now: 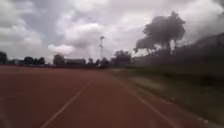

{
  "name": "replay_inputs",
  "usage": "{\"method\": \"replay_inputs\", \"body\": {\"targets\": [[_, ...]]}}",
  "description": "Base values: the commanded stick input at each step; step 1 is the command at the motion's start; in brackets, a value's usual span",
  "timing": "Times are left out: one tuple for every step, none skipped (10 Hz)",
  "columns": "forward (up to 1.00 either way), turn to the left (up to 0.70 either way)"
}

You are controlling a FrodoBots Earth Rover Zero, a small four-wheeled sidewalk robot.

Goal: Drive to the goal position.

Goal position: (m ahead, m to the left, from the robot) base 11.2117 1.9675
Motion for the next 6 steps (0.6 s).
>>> {"method": "replay_inputs", "body": {"targets": [[0.70,0.00],[0.70,0.00],[0.70,0.00],[0.70,0.00],[0.70,0.00],[0.70,0.00]]}}
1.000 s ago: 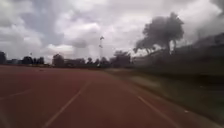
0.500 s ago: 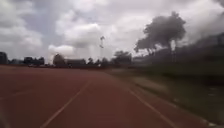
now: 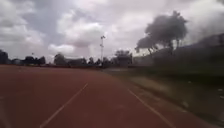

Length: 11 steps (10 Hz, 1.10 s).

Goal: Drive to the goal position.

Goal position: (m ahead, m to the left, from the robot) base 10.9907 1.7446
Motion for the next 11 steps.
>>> {"method": "replay_inputs", "body": {"targets": [[0.70,0.00],[0.70,0.00],[0.70,0.00],[0.70,0.00],[0.70,0.00],[0.70,0.00],[0.70,0.01],[0.70,0.15],[0.70,0.30],[0.70,0.35],[0.70,0.35]]}}
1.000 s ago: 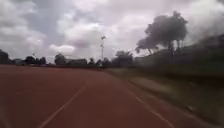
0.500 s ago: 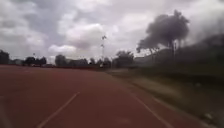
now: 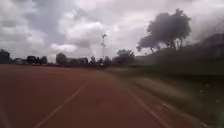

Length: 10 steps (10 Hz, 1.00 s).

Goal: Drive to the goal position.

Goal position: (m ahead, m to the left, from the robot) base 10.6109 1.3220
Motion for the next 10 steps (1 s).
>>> {"method": "replay_inputs", "body": {"targets": [[0.70,0.30],[0.70,0.13],[0.70,0.00],[0.70,0.00],[0.70,0.00],[0.70,0.00],[0.70,0.00],[0.70,0.00],[0.70,0.00],[0.70,0.00]]}}
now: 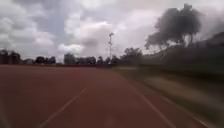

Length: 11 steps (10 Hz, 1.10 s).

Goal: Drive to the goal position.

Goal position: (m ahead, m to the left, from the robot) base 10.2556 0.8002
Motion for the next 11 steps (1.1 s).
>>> {"method": "replay_inputs", "body": {"targets": [[0.70,0.00],[0.70,0.00],[0.70,0.00],[0.70,0.00],[0.70,0.00],[0.70,0.00],[0.70,0.00],[0.70,0.00],[0.70,0.00],[0.70,0.00],[0.70,0.00]]}}
